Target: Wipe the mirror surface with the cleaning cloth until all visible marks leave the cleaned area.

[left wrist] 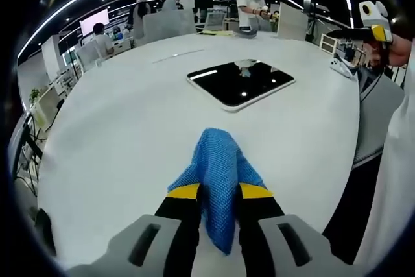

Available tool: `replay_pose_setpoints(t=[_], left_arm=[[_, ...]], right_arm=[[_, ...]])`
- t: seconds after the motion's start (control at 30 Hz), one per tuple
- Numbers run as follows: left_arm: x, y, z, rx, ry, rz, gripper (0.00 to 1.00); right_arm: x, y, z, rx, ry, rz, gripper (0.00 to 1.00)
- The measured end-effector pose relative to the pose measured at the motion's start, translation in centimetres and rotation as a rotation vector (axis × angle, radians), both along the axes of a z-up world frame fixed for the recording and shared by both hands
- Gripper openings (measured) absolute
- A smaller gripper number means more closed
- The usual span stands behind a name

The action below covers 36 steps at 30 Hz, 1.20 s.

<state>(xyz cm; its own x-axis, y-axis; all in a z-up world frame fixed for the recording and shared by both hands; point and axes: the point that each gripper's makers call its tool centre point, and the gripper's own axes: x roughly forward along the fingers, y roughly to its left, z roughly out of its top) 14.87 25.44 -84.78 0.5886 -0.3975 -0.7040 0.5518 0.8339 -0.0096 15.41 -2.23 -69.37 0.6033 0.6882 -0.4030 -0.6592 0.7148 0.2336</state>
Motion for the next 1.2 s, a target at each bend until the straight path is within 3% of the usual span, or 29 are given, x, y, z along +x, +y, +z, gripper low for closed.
replay_pose_setpoints(t=[0.33,0.47,0.6,0.83,0.93,1.1,1.2], left_arm=[[0.4,0.2,0.0,-0.014,0.013,-0.077,0.30],[0.7,0.4,0.0,-0.016,0.015,-0.100,0.42],[0.6,0.0,0.0,-0.021,0.009,-0.134,0.49],[0.2,-0.5,0.1,-0.054,0.025,-0.120,0.57],[-0.1,-0.9,0.6,-0.063,0.030,-0.107,0.62],[0.1,-1.3,2.0,-0.084,-0.011,-0.097,0.63],[0.5,-2.0,3.8,-0.115,-0.048,-0.092,0.65]], right_arm=[[0.0,-0.5,0.0,-0.002,-0.001,-0.022,1.00],[0.1,-0.5,0.0,-0.003,0.001,-0.025,1.00],[0.2,-0.4,0.1,-0.006,0.001,-0.025,1.00],[0.2,-0.4,0.1,-0.013,0.001,-0.018,1.00],[0.3,-0.3,0.3,-0.013,-0.004,-0.013,1.00],[0.3,-0.3,0.3,-0.009,-0.010,-0.008,1.00],[0.3,-0.2,0.4,-0.006,-0.013,-0.004,1.00]])
